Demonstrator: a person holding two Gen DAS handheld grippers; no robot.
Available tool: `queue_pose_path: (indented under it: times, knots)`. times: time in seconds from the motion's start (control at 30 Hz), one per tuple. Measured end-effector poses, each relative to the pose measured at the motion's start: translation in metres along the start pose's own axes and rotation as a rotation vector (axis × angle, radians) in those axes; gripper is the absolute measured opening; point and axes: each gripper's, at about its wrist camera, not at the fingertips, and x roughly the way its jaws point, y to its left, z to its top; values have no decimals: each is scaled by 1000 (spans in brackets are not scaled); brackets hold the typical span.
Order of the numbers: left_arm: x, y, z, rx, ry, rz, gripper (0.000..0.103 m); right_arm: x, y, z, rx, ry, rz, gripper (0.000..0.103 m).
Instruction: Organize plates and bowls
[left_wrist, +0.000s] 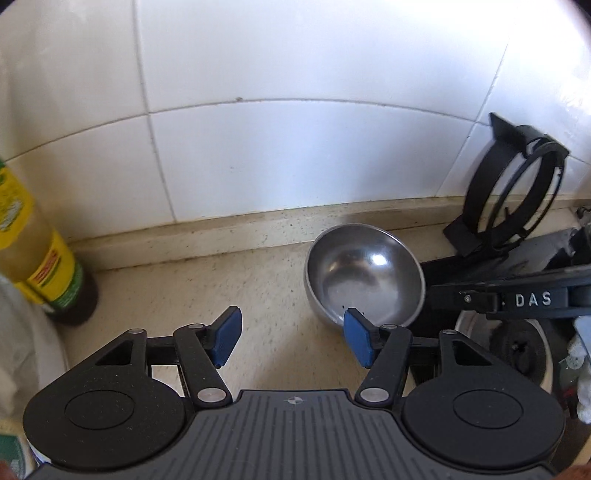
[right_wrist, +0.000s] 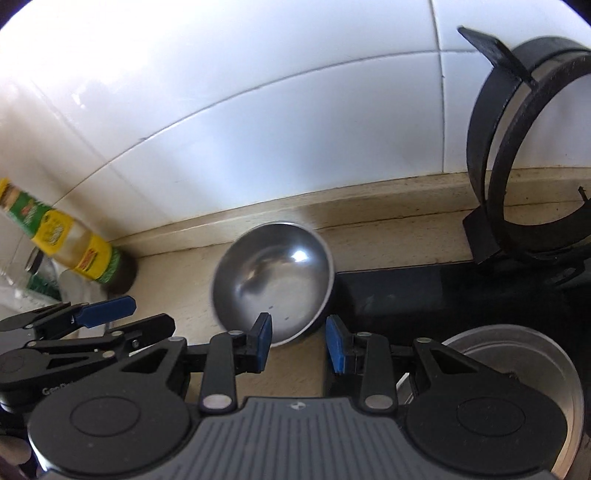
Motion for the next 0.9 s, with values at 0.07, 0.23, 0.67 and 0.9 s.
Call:
queue_pose_path:
  times: [0.07,0.23,0.67,0.9]
  knots:
    - [10,-3,5,8,9,5,68,6,-7,6,12,2,3,35]
    - [33,-11,10,42,29,25,69,23,-12,12,21,18,7,35]
    - [59,-26,16,122,34,77,71,50,-19,13,26,58,9,36]
    - [69,-32,14,144,52,87,65,60,-19,11,9,80,15,36]
